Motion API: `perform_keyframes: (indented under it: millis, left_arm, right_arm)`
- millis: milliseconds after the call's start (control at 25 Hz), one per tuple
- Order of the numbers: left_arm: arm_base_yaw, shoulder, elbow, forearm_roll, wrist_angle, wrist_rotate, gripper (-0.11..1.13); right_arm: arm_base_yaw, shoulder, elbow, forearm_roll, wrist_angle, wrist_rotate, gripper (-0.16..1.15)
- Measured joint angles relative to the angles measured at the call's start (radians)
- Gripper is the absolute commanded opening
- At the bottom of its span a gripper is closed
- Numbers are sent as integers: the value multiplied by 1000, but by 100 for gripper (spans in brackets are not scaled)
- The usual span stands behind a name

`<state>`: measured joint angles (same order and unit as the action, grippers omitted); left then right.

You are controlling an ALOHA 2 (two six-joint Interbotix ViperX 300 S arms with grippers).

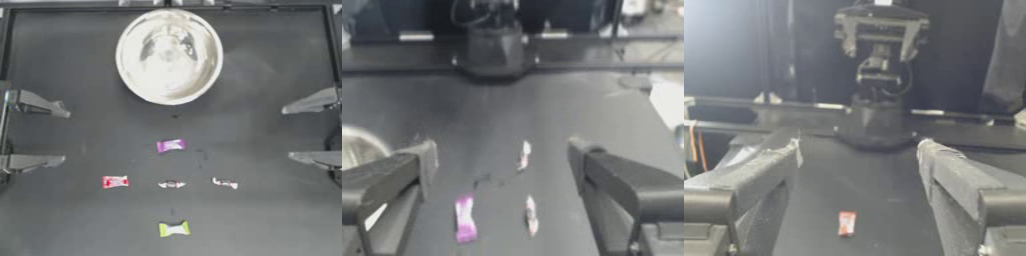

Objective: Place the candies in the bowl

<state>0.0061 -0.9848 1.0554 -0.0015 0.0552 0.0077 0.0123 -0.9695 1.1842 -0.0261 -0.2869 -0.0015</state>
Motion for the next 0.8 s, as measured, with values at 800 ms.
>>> perform_keyframes:
  millis: [800]
  left_arm:
    - [23,477,-304,-2,529,-15,103]
  right_arm:
    - [0,0,0,34,48,0,99]
